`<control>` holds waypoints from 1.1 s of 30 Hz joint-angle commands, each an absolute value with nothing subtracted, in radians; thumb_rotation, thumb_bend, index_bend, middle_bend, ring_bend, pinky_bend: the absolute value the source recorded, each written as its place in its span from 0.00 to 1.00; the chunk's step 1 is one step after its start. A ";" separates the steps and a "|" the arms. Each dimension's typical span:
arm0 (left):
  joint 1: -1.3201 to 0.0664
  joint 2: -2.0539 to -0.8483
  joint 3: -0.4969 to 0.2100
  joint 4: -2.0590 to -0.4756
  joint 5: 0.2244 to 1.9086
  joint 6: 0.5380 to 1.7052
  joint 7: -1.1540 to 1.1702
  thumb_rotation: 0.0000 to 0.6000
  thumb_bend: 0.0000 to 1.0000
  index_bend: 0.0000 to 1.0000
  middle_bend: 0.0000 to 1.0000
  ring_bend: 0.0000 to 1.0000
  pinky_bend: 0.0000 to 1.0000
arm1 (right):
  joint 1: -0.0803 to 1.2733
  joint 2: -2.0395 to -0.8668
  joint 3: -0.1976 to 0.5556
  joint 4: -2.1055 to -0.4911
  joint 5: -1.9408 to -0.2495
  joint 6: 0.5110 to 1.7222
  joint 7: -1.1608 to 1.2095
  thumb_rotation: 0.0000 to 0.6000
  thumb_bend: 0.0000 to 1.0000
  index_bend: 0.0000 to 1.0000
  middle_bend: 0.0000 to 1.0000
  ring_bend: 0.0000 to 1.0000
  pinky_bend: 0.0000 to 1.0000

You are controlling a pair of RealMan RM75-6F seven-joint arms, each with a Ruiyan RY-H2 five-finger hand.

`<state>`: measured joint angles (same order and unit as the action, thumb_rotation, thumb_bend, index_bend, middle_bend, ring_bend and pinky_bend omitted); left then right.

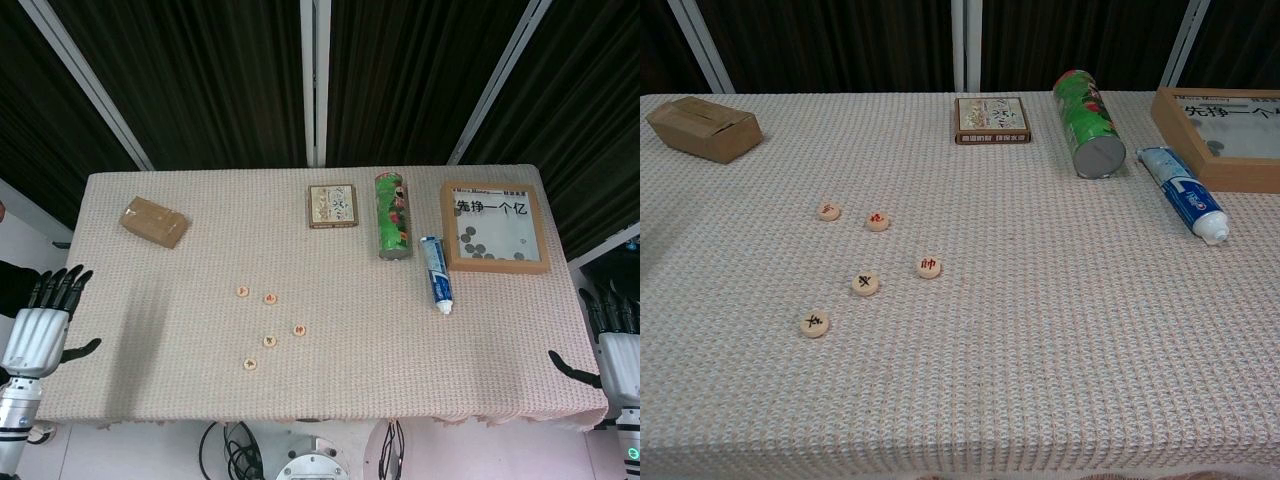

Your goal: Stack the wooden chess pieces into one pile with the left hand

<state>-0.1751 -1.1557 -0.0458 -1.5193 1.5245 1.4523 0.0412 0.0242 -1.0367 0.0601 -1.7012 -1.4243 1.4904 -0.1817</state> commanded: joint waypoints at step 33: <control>-0.240 -1.218 -0.035 -1.753 1.445 1.273 0.191 1.00 0.00 0.10 0.06 0.00 0.00 | 0.060 -1.044 0.066 -1.680 -1.422 1.427 -0.124 0.69 0.16 0.00 0.00 0.00 0.00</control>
